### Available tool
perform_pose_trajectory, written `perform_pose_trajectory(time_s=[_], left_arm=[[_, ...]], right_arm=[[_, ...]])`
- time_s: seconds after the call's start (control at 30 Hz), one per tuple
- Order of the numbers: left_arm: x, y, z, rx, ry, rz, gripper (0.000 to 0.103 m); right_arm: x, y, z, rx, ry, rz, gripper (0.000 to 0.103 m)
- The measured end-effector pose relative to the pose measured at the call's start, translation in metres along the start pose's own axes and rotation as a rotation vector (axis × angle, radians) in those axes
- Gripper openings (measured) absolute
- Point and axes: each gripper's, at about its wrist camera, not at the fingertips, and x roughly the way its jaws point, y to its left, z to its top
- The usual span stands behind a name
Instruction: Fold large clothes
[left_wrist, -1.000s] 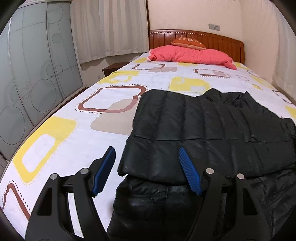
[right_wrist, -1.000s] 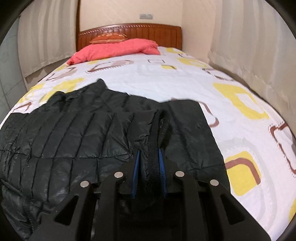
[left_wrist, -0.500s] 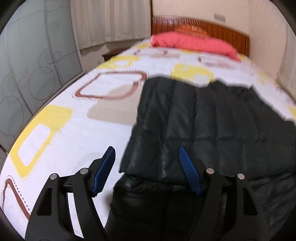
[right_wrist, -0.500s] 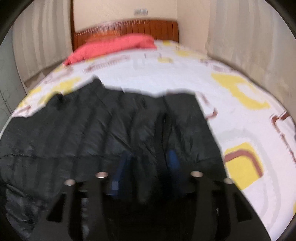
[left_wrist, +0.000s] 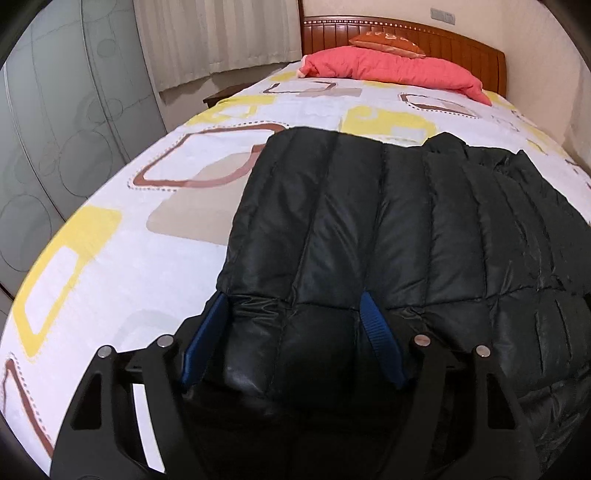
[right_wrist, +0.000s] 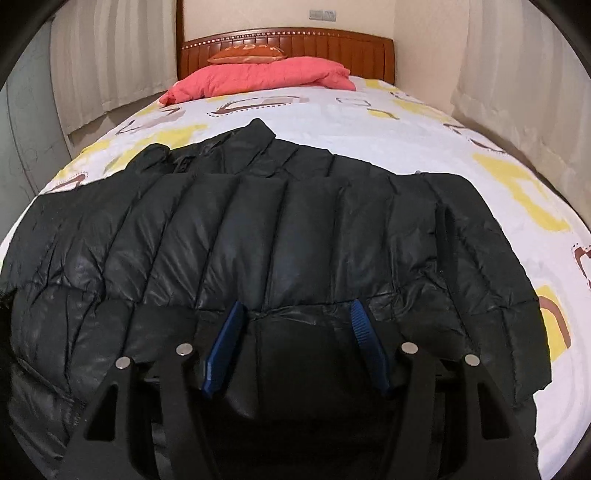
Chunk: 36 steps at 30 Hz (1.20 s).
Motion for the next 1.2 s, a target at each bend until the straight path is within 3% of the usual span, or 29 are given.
perform_pose_trajectory(time_s=[0.1, 0.2, 0.33, 0.4, 0.57, 0.77, 0.87, 1.07, 1.2], left_arm=[[-0.019, 0.002, 0.003, -0.012, -0.052, -0.002, 0.069], [-0.03, 0.004, 0.011, -0.066, -0.104, -0.057, 0.069], [0.008, -0.012, 0.012, 0.003, 0.031, -0.076, 0.068], [-0.001, -0.012, 0.018, 0.008, 0.018, -0.058, 0.064], [-0.023, -0.006, 0.051, -0.09, -0.094, -0.081, 0.065], [0.045, -0.024, 0.068, -0.082, 0.052, 0.007, 0.065], [0.058, -0.036, 0.056, -0.006, 0.022, 0.055, 0.067], [0.069, -0.031, 0.052, -0.044, 0.021, 0.029, 0.069], [0.054, -0.02, 0.052, -0.068, 0.038, -0.014, 0.069]], right_arm=[[-0.013, 0.0, 0.008, 0.019, -0.023, 0.006, 0.06], [-0.015, 0.002, 0.018, 0.03, -0.051, 0.004, 0.06], [0.016, 0.005, 0.015, 0.041, 0.023, 0.004, 0.063], [0.007, 0.006, 0.022, 0.035, 0.026, 0.003, 0.063], [-0.012, 0.012, 0.054, 0.035, -0.082, -0.004, 0.063], [0.029, 0.021, 0.064, 0.021, -0.014, -0.039, 0.063], [0.043, 0.022, 0.053, 0.003, -0.005, -0.049, 0.064], [0.048, 0.024, 0.046, 0.003, -0.031, -0.063, 0.065], [0.037, 0.017, 0.051, 0.033, -0.033, -0.035, 0.066]])
